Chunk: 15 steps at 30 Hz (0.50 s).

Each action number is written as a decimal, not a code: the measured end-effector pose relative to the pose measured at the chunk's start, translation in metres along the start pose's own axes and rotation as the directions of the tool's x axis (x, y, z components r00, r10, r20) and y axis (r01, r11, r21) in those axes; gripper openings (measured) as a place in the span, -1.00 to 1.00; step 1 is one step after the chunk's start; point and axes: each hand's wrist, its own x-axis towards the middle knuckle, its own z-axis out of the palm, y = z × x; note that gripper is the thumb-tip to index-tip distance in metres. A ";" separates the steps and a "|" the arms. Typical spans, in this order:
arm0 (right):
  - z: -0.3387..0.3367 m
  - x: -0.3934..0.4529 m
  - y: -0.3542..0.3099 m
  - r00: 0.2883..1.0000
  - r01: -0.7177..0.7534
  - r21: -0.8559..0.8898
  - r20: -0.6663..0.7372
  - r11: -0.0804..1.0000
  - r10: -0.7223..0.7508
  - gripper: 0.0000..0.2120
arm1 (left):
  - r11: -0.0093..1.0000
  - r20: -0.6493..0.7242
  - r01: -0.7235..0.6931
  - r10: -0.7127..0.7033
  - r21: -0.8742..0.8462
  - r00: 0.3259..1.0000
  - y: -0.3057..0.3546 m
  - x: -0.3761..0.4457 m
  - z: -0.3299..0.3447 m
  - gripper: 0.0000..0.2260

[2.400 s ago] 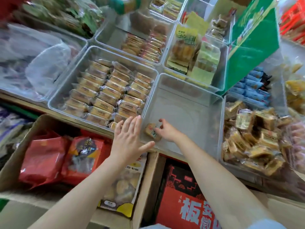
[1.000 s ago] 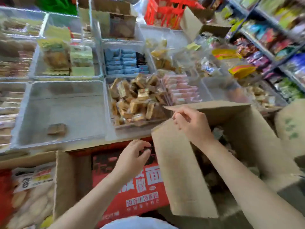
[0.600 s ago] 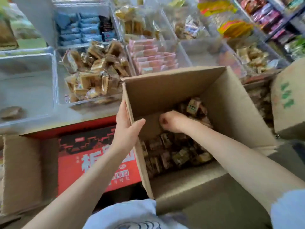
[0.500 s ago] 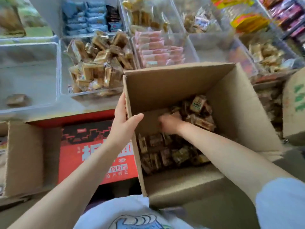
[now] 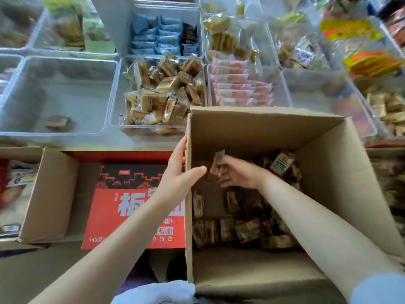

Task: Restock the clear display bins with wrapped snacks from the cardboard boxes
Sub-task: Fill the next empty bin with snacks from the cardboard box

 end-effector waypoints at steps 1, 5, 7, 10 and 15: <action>-0.001 -0.017 -0.015 0.996 0.017 0.180 0.085 0.984 -0.033 -0.64 | 1.000 0.006 0.012 -0.012 0.005 1.000 0.000 -0.001 -0.002 -0.25; 0.029 -0.079 -0.064 0.893 0.154 0.380 0.342 0.912 -0.294 -0.42 | 0.998 0.022 0.050 -0.051 0.042 0.998 0.002 -0.001 -0.024 -0.21; 0.051 -0.095 -0.077 0.869 0.203 0.416 0.340 0.886 -0.359 -0.43 | 0.998 0.003 0.063 -0.063 -0.008 0.998 0.008 0.002 -0.041 -0.27; 0.086 -0.103 -0.096 0.895 0.263 0.386 0.245 0.884 -0.374 -0.47 | 0.998 -0.076 0.047 -0.051 -0.052 0.996 0.018 0.009 -0.071 -0.44; 0.151 -0.075 -0.138 0.917 0.354 0.182 0.125 0.917 -0.379 -0.54 | 0.998 -0.250 -0.023 0.035 0.051 0.968 0.016 0.022 -0.147 -0.84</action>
